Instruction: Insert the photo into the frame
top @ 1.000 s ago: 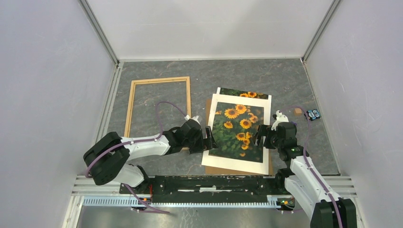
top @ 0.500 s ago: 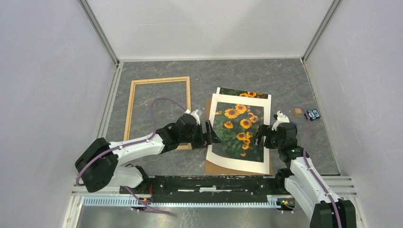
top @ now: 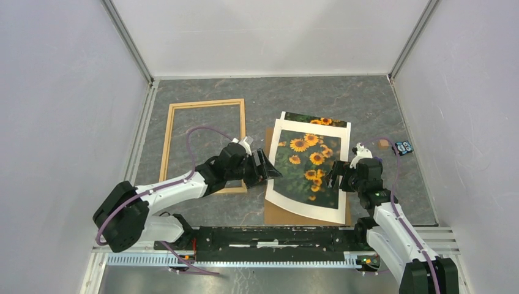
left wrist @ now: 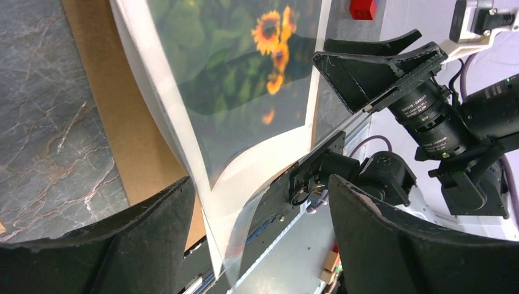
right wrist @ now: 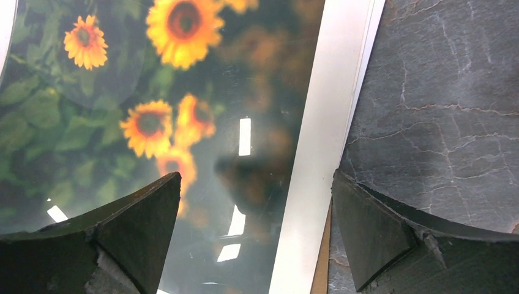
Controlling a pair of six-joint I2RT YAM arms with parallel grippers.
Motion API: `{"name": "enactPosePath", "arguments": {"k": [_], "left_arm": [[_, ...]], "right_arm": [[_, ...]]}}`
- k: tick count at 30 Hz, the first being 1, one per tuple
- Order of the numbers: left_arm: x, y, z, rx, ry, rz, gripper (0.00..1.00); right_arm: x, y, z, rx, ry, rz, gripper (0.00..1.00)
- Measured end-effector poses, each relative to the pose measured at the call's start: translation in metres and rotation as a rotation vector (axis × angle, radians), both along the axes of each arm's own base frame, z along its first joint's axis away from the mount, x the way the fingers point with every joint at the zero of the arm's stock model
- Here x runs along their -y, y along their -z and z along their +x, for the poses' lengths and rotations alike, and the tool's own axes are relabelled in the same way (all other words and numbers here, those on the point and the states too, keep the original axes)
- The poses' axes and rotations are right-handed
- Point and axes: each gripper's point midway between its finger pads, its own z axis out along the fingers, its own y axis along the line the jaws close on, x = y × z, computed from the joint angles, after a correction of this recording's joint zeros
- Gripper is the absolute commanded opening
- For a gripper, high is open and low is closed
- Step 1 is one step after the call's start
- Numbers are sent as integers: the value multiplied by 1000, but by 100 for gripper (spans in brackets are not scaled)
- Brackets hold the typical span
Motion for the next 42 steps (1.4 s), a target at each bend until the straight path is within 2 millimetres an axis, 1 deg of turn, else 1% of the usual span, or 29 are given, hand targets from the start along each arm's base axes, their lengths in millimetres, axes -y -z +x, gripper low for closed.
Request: {"name": "enactPosePath", "arguments": {"k": [3,5,6,11,12,13,16,22,30,34,40,42], "left_arm": [[-3,5,-2,-44,-18,-15,81],[-4,6,-2,-56,-21,-20,74],[-3,5,-2,-59,-22,-23,73],[-1,8,-2,-64,-18,-27,66],[0,10,-2,-67,-15,-25,66],[1,18,-4,-90,-6,-8,71],[-1,24,-7,-105,3,43,73],[2,15,-4,-74,23,99,78],[-9,26,-8,-79,26,177,92],[-11,26,-9,-80,21,190,93],[-11,19,-9,-65,21,173,93],[-11,16,-8,-59,21,167,95]], "right_arm": [[0,0,0,0,0,0,98],[0,0,0,0,0,0,98],[0,0,0,0,0,0,98],[-1,0,1,1,-2,2,98],[-1,0,1,2,-3,2,98],[-1,0,1,2,-5,4,98],[-1,0,2,5,-5,5,98],[-2,1,2,4,-8,6,98],[-4,1,4,12,-14,13,98],[-4,1,4,11,-16,13,98],[-4,1,4,10,-18,11,98],[-4,1,4,13,-19,12,98]]}}
